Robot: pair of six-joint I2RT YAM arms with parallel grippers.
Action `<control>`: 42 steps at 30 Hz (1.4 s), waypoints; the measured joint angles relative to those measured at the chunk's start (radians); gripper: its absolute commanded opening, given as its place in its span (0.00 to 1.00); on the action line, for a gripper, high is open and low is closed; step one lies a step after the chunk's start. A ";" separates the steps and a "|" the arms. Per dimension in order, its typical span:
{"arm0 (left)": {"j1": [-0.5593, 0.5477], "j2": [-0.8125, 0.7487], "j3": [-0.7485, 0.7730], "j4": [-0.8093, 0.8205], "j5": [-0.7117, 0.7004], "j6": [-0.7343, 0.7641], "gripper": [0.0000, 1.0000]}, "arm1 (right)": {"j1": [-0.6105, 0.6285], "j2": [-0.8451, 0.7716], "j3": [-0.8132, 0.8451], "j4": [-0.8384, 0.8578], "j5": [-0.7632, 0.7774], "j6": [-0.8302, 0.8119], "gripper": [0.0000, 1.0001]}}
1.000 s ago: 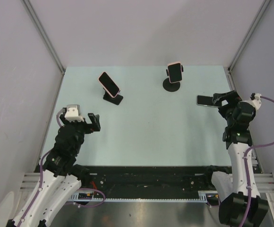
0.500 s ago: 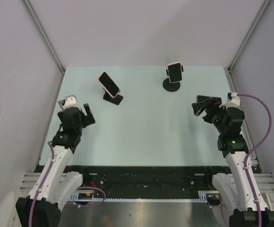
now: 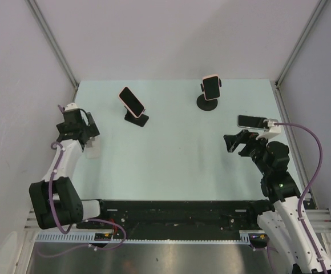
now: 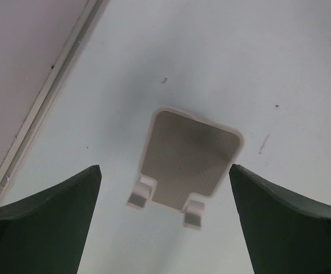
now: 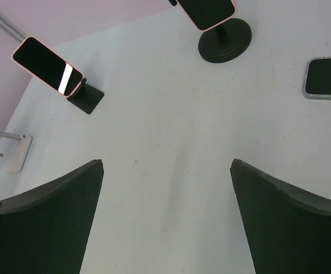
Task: Remove the phone from the phone stand
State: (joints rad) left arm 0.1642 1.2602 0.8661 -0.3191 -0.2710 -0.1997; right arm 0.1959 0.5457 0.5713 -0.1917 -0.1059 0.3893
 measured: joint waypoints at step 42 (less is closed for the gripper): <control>0.089 -0.030 -0.085 0.064 0.337 -0.108 0.81 | 0.058 -0.001 -0.051 0.002 0.064 -0.033 0.98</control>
State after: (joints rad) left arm 0.2535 1.2304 0.7807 -0.2546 0.0662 -0.3080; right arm 0.2543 0.5449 0.5205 -0.1898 -0.0418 0.3561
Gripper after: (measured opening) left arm 0.833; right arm 0.988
